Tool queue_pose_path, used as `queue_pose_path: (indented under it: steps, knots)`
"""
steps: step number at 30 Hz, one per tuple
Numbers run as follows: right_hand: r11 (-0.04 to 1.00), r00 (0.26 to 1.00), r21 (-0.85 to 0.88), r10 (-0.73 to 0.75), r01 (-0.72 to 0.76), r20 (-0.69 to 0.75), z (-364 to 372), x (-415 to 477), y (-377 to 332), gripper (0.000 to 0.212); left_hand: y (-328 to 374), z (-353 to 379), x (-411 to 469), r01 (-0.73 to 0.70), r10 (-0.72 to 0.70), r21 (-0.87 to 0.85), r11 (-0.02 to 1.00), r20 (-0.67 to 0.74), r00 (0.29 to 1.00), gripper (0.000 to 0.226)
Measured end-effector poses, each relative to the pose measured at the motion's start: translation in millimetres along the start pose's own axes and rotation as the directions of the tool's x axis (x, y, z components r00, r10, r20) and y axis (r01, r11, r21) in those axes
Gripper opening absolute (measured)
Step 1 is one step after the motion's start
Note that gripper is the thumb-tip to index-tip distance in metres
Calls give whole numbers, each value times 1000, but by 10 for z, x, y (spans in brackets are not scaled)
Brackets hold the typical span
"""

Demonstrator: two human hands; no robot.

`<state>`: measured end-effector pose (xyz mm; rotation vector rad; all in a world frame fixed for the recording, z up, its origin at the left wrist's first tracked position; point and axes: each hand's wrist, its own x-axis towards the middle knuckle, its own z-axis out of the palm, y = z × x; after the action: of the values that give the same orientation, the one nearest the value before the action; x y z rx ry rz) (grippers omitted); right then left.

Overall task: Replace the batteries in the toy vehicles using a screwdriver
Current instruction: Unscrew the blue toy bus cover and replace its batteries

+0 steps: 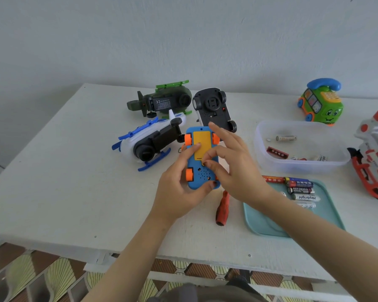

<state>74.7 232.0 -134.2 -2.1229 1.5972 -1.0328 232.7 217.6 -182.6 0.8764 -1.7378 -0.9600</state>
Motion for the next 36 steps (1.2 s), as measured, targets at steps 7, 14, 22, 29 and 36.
queue_pose_path:
  steps: [7,14,22,29,36]
  knots:
    - [999,999,45,17,-15,-33,24,14,29,7,8,-2,-2,-2,2,11,1000,-5,1000,76]
    - [978,991,-159,-135,132,-8,-15,40,-24,17,1,6,-2,5,-5,0,1000,-8,1000,77]
    - [992,991,-23,128,-127,32,-66,47,-112,6,-9,10,3,-10,10,15,1000,-3,1000,75]
    - [969,977,128,205,-210,51,-70,41,-151,17,-22,2,4,-17,17,25,1000,5,1000,75]
    - [960,979,194,198,-204,52,-73,53,-97,21,0,5,5,-28,28,27,999,1,1000,72]
